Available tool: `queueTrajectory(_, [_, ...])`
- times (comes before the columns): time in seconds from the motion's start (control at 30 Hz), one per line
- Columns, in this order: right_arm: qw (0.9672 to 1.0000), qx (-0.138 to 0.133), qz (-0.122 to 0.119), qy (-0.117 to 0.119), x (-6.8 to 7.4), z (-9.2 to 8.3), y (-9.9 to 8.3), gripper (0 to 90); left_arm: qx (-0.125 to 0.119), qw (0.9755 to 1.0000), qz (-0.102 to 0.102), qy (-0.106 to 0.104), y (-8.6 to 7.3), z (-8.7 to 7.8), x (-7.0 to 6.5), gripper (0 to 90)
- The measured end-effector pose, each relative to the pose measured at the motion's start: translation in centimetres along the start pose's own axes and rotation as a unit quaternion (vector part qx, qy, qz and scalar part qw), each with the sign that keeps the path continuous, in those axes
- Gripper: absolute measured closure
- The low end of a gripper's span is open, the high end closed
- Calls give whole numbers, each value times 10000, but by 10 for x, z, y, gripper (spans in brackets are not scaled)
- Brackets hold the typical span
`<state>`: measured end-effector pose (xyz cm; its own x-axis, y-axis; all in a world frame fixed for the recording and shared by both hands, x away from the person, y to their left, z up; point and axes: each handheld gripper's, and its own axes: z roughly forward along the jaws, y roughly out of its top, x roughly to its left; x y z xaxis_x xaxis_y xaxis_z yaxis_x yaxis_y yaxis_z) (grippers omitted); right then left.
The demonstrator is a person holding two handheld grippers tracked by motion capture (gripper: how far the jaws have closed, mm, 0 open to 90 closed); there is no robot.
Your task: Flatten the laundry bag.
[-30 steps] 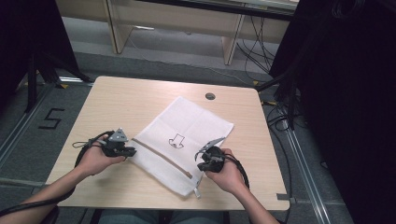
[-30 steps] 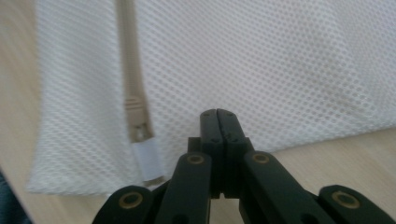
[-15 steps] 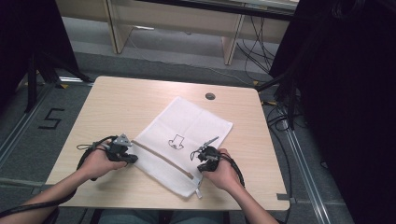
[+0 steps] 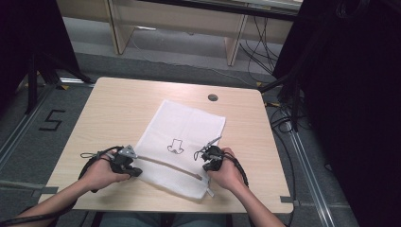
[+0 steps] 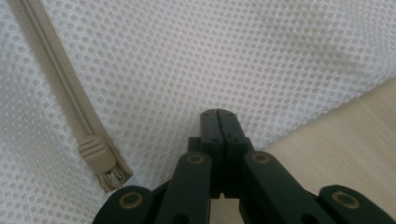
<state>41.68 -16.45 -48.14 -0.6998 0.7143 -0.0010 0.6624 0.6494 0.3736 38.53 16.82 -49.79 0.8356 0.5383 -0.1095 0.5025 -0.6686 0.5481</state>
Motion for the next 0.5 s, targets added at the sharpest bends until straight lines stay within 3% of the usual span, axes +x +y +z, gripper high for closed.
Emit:
queueTrajectory(0.23, [9998,11,18,-185,-9,1,4,900,-26,9997,105,-197,4,5,-20,888])
queueTrajectory(0.27, [9997,72,101,-194,-9,0,4,900,-23,9997,70,-224,4,6,-23,888])
queueTrajectory(0.3, [9997,23,33,-221,-11,1,4,900,-53,9997,48,-240,4,8,-26,888])
queueTrajectory(0.37, [9996,43,121,-238,-12,0,4,900,-50,9995,117,-280,6,9,-30,888])
queueTrajectory(0.5, [9995,8,63,-321,-15,1,3,900,-90,9994,75,-335,6,10,-33,887])
